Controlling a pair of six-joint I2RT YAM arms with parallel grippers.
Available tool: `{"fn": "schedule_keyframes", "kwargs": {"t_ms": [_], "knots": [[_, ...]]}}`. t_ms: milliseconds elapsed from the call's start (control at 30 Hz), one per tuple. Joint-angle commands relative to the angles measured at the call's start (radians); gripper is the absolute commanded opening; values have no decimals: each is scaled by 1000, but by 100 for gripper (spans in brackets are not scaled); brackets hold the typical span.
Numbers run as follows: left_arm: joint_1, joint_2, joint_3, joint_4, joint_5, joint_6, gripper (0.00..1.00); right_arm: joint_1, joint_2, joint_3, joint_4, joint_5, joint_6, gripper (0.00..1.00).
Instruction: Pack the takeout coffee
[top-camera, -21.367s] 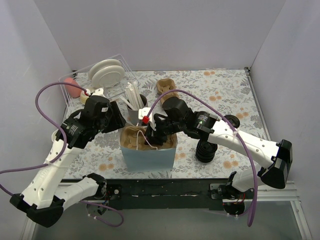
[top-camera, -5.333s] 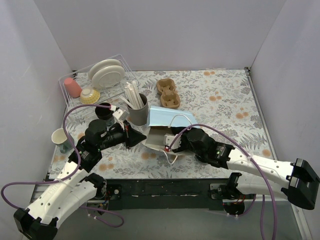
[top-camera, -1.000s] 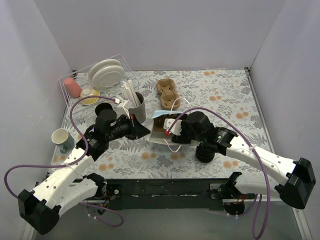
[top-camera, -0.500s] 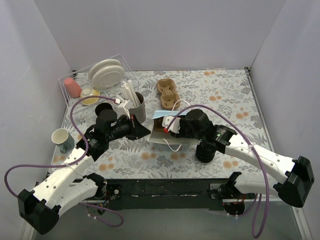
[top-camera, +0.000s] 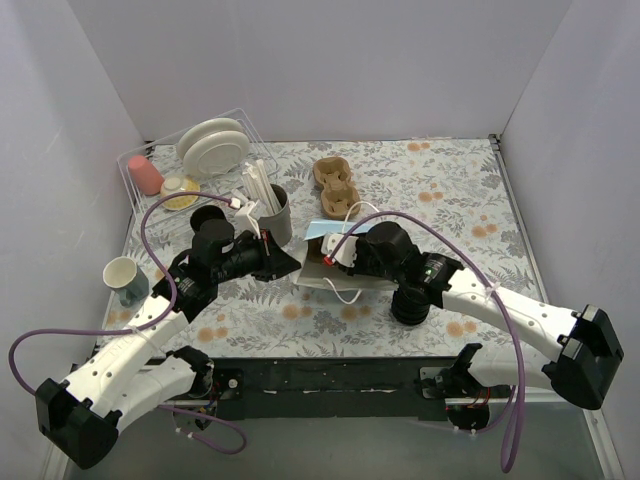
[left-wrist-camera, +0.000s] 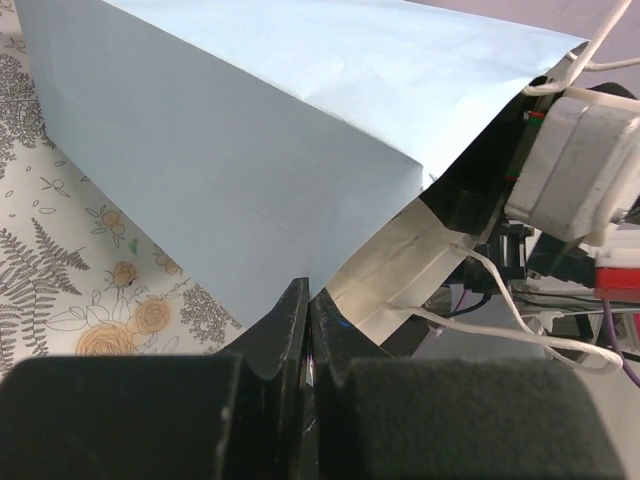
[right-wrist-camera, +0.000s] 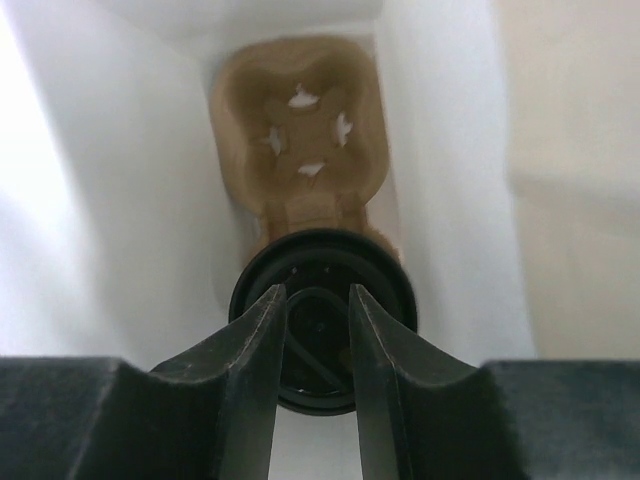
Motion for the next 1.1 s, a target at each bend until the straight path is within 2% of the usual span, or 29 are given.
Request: {"fn": "schedule_keyframes", "kwargs": {"t_ms": [0, 233, 633, 867, 1067], "knots": [[-4, -10, 29, -34, -6, 3, 0, -3, -4, -45, 56, 44, -9, 38], [-4, -13, 26, -37, -6, -6, 0, -14, 26, -90, 110, 82, 10, 30], [-4, -11, 27, -37, -6, -12, 0, -35, 36, -88, 130, 71, 17, 29], [-4, 1, 41, -51, -16, -21, 1, -37, -1, -13, 82, 16, 10, 36], [-4, 29, 75, -63, -9, -40, 4, -34, -30, 57, -26, -36, 29, 43]]}}
